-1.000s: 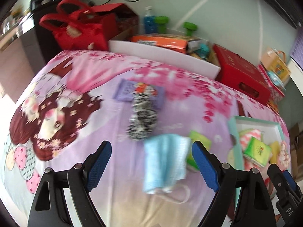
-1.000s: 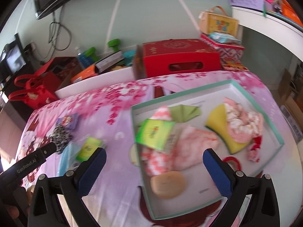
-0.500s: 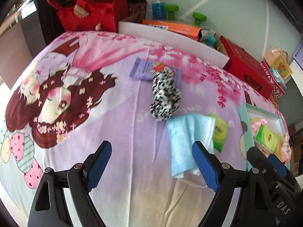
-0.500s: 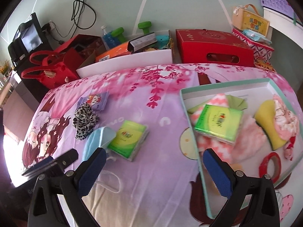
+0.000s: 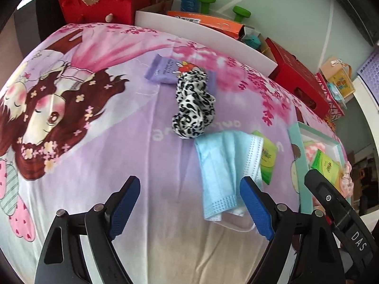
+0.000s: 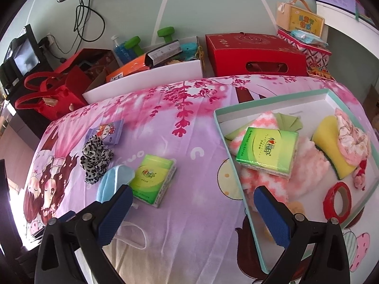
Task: Organize soft objects
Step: 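Lower the left gripper onto the blue face mask while the right gripper approaches the green tissue pack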
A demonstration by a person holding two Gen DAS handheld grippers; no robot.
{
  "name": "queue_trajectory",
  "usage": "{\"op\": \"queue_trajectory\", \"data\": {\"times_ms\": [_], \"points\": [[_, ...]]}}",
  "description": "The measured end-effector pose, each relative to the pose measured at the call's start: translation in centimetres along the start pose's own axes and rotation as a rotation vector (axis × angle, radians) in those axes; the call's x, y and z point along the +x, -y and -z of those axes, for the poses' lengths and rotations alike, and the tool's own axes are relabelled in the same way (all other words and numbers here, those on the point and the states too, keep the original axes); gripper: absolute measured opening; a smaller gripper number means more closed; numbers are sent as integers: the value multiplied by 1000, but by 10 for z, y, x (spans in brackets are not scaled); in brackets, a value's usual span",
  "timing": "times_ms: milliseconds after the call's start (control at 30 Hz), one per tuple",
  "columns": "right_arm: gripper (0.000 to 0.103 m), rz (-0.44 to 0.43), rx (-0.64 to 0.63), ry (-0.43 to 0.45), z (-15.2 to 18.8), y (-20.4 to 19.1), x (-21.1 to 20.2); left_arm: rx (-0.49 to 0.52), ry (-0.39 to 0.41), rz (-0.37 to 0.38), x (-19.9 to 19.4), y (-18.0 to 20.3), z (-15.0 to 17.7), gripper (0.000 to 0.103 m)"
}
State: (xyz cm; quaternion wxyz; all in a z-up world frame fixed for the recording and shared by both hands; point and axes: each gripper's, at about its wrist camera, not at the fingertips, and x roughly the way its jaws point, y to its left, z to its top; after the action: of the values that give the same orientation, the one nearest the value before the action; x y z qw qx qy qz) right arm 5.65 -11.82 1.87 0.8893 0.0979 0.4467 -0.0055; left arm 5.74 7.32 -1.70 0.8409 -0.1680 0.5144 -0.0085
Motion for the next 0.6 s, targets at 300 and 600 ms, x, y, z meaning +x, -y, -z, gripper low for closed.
{"op": "queue_trajectory", "data": {"times_ms": [300, 600], "points": [[103, 15, 3, 8, 0, 0, 0, 11, -22, 40, 17, 7, 0, 65], [96, 9, 4, -11, 1, -1, 10, 37, -26, 82, 30, 19, -2, 22]]}}
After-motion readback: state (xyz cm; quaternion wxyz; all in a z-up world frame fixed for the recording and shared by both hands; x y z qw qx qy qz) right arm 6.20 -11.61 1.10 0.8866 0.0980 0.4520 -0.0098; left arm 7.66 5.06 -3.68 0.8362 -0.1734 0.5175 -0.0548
